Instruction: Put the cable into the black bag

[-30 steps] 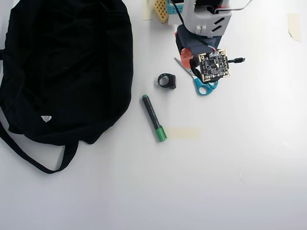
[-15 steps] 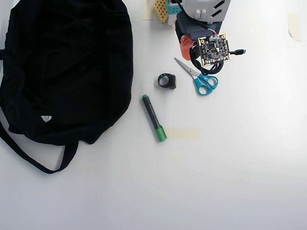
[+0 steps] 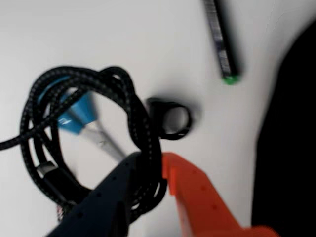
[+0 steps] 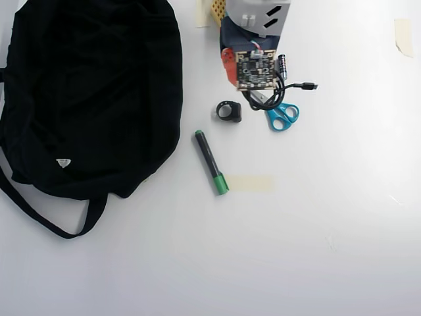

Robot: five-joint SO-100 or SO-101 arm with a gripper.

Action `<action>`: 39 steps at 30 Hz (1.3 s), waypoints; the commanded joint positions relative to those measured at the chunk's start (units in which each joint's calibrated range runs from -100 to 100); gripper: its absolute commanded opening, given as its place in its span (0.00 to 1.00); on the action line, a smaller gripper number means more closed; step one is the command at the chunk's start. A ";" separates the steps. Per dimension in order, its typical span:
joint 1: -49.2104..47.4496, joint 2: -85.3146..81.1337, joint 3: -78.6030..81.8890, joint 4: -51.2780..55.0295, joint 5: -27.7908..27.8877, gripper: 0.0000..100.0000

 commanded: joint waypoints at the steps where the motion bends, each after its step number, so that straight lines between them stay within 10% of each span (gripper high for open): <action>1: 7.07 -1.20 -0.48 -2.16 -0.30 0.02; 33: 58.00 28.10 -4.98 -31.28 -2.24 0.03; 39: 58.08 28.10 -4.53 -30.42 -3.34 0.24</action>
